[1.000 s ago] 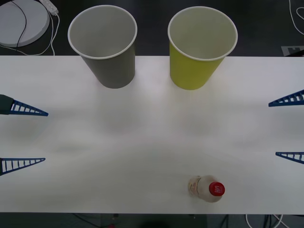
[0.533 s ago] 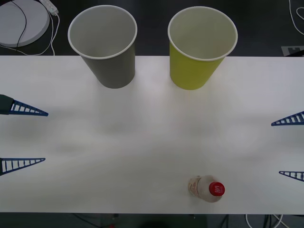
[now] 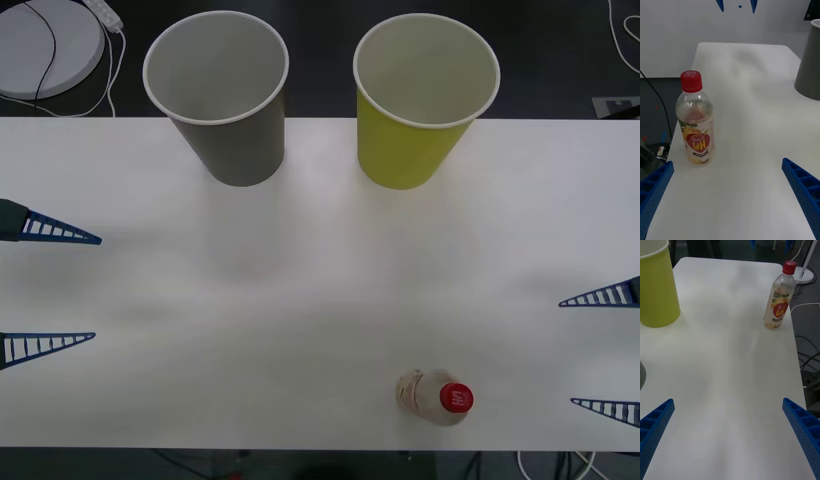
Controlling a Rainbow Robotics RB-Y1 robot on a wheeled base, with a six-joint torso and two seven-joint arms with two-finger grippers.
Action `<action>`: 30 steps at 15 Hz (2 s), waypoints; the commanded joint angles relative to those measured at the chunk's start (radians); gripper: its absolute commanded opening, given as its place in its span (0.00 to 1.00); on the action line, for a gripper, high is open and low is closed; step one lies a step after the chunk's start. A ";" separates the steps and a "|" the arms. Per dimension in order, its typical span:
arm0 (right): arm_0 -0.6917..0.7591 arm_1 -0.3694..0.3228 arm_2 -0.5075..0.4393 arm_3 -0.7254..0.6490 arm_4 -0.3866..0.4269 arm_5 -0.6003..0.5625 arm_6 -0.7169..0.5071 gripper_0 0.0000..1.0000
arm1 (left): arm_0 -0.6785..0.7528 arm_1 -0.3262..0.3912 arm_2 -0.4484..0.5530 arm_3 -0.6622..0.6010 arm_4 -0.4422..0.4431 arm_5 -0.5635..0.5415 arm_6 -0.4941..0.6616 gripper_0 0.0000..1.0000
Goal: Put the can into the green bin and the plastic bottle into the gray bin
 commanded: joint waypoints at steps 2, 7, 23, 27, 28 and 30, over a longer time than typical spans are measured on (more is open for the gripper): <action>0.001 0.045 0.011 0.051 0.045 -0.042 0.025 1.00 | 0.000 0.000 0.000 0.000 0.000 0.000 0.000 1.00; -0.011 0.070 0.131 0.088 0.022 -0.010 0.026 1.00 | 0.000 0.000 0.000 0.000 0.000 0.000 0.000 1.00; -0.057 0.212 0.223 0.124 0.065 0.065 0.084 1.00 | 0.000 0.000 0.000 0.000 0.000 0.000 0.000 1.00; -0.085 0.214 0.310 0.124 0.029 0.108 0.095 1.00 | 0.000 0.000 0.000 0.000 0.000 0.000 0.000 1.00; -0.088 0.214 0.323 0.124 0.023 0.119 0.097 1.00 | 0.000 0.000 0.000 0.000 0.000 0.000 0.000 1.00; -0.100 0.214 0.340 0.124 0.017 0.134 0.101 1.00 | 0.000 0.000 0.000 0.000 0.000 0.000 0.000 1.00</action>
